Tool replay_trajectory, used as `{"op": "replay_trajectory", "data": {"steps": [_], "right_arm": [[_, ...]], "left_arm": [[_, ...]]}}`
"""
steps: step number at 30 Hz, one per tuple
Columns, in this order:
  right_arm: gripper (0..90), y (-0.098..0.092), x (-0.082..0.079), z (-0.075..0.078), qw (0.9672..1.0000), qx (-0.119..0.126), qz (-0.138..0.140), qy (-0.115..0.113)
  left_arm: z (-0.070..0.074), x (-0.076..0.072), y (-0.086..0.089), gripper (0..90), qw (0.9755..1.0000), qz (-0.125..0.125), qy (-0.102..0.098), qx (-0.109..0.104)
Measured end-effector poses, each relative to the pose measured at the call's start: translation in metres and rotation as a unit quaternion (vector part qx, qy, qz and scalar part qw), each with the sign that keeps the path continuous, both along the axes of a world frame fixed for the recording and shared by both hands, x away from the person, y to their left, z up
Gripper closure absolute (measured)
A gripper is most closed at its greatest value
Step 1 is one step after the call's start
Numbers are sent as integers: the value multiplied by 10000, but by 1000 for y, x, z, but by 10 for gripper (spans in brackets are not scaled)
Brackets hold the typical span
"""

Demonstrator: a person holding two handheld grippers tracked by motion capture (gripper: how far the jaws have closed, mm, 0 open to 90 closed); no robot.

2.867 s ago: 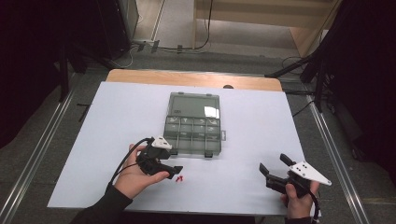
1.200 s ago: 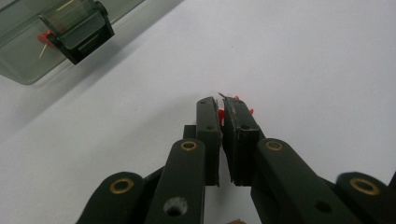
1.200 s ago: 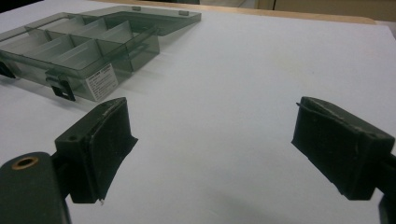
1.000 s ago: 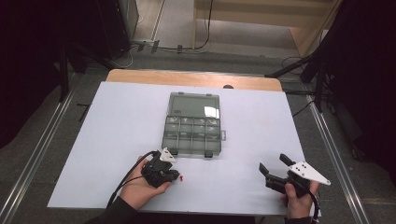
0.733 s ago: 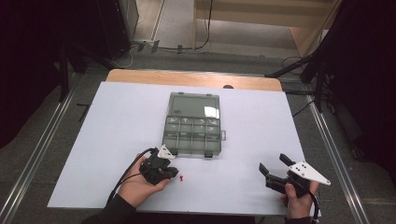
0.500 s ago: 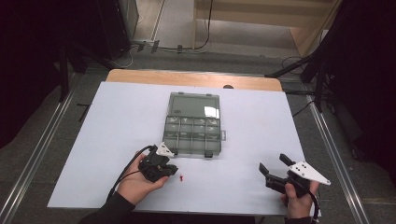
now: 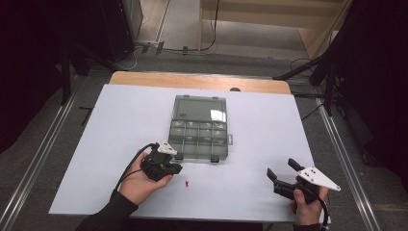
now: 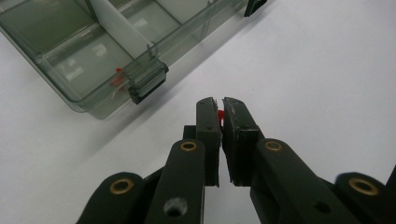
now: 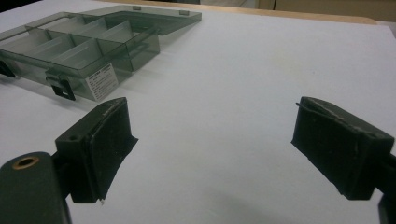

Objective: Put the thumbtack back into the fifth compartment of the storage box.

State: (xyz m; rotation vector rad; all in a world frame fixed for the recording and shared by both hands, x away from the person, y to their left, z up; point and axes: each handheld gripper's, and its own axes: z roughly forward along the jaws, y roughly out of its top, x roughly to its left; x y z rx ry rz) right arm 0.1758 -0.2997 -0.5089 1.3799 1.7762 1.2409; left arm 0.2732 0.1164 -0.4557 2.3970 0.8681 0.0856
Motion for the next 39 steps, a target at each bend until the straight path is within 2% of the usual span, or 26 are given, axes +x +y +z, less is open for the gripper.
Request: {"op": "replay_trajectory", "data": {"steps": [9,17,39], "right_arm": [[124,0,0,0,10000,0,8,0],[124,0,0,0,10000,10,1,-1],[124,0,0,0,10000,26,-20,16]], "left_arm": [[5,7,1,846,10000,52,-41,-42],[10,11,2,846,9998,132,-167,-25],[15,33,5,844,9995,269,-145,-86]]}}
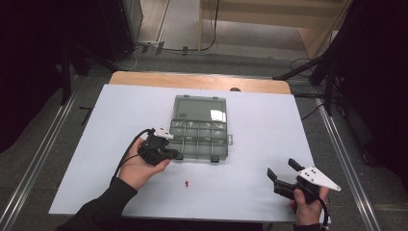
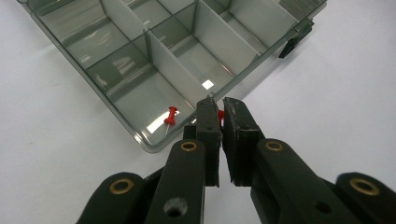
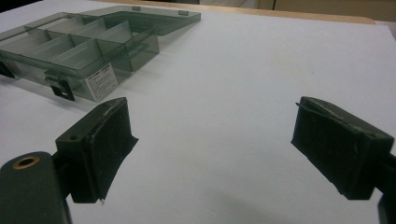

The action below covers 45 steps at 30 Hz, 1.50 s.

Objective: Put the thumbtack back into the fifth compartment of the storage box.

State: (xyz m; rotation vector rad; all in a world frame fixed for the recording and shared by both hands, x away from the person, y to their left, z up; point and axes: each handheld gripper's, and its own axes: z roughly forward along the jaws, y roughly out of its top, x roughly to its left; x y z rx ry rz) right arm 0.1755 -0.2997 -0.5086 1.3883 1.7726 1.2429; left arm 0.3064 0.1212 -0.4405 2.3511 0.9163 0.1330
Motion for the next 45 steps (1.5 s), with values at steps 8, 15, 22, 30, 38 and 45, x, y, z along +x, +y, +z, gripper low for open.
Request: {"op": "replay_trajectory", "data": {"steps": [8,15,22,30,38,45], "right_arm": [[124,0,0,0,10000,-29,15,-12],[124,0,0,0,10000,-8,3,6],[125,0,0,0,10000,-16,5,4],[124,0,0,0,10000,-18,2,5],[124,0,0,-1,10000,-20,-3,25],[125,0,0,-1,10000,-12,7,21]], "left_arm": [[-1,7,0,844,10000,52,-7,18],[-3,14,1,843,9999,166,-9,-32],[-6,19,-1,842,9998,214,-5,-29],[-10,26,0,840,9996,282,-14,14],[-14,31,0,744,9994,346,29,-33],[-9,28,2,523,9990,309,95,-319]]}}
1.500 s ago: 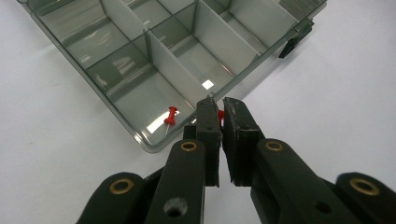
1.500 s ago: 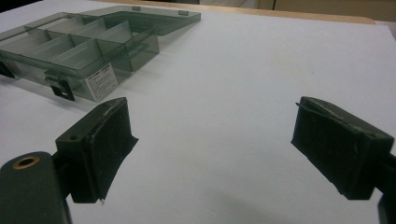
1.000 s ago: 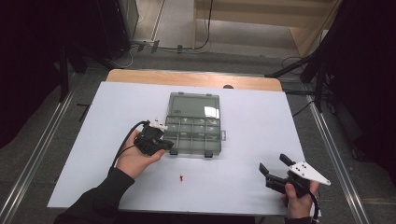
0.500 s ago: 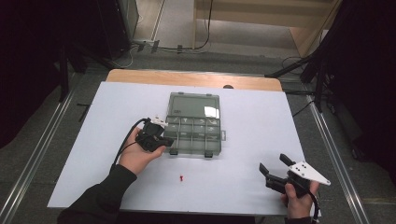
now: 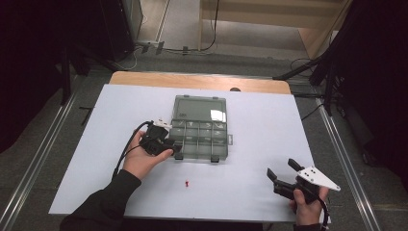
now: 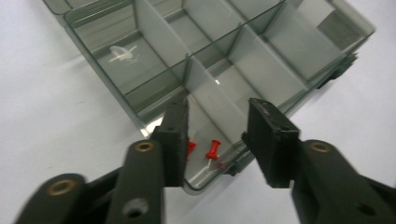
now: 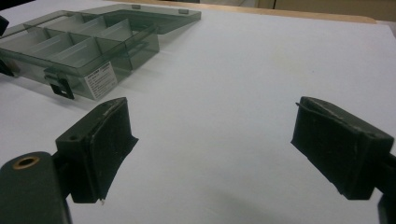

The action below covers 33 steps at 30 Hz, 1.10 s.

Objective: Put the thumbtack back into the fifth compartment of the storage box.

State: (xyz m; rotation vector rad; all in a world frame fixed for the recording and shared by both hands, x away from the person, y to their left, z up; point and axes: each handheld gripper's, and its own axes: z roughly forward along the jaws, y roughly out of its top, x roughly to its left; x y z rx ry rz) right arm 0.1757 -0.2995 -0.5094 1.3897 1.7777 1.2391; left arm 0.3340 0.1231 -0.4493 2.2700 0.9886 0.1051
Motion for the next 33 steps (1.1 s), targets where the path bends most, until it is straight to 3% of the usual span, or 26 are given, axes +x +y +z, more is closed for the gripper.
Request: {"op": "replay_trajectory", "data": {"steps": [3,10,16,24,33], "right_arm": [[125,0,1,0,10000,-12,18,-17],[124,0,0,0,10000,-22,9,-16],[124,0,0,0,10000,-14,32,-24],[124,0,0,0,10000,-15,29,-36],[125,0,0,0,10000,-14,18,-32]], "left_arm": [[2,-2,-1,432,9998,-104,134,-124],[8,-15,-4,243,9994,-296,75,-164],[6,-23,-7,138,9993,-373,37,-33],[1,-34,-7,35,9989,-456,106,8],[-7,-49,-9,19,9986,-493,165,93]]}}
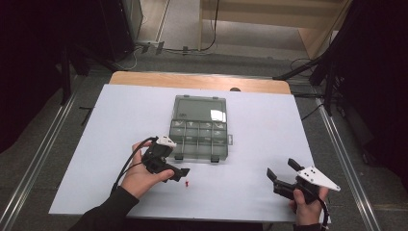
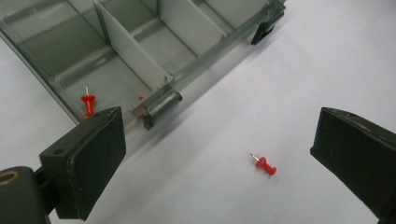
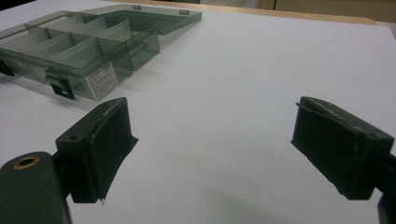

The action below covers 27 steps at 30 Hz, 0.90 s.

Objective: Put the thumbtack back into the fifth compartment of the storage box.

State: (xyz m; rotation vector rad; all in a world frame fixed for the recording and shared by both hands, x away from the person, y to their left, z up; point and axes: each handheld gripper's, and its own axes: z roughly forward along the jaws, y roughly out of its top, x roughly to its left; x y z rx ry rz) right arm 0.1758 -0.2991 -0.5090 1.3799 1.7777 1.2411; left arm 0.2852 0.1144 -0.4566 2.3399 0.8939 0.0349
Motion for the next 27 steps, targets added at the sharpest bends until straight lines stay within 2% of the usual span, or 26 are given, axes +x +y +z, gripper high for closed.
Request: {"op": "replay_trajectory", "data": {"steps": [5,11,15,17,19,22,25,27], "right_arm": [[125,1,0,0,10000,13,0,6],[125,0,-1,1,10000,-20,2,-6],[125,0,-1,1,10000,-21,1,-5],[125,0,-1,1,10000,-5,-6,-4],[125,0,0,1,10000,-5,-5,2],[125,0,0,1,10000,-5,-8,3],[125,0,0,1,10000,-17,-3,0],[125,0,-1,1,10000,-22,-6,7]], "left_arm": [[-4,-9,-3,21,9999,-42,79,77],[-7,-17,-4,22,10000,13,12,49],[-9,-21,-3,69,9999,113,-17,99],[-11,-23,-3,136,9999,105,-8,119],[-12,-26,-4,151,9999,104,-2,136],[-14,-30,-6,229,9998,162,-5,152],[-16,-33,-8,320,9994,316,-15,104],[-15,-35,-8,414,9992,406,11,63]]}}
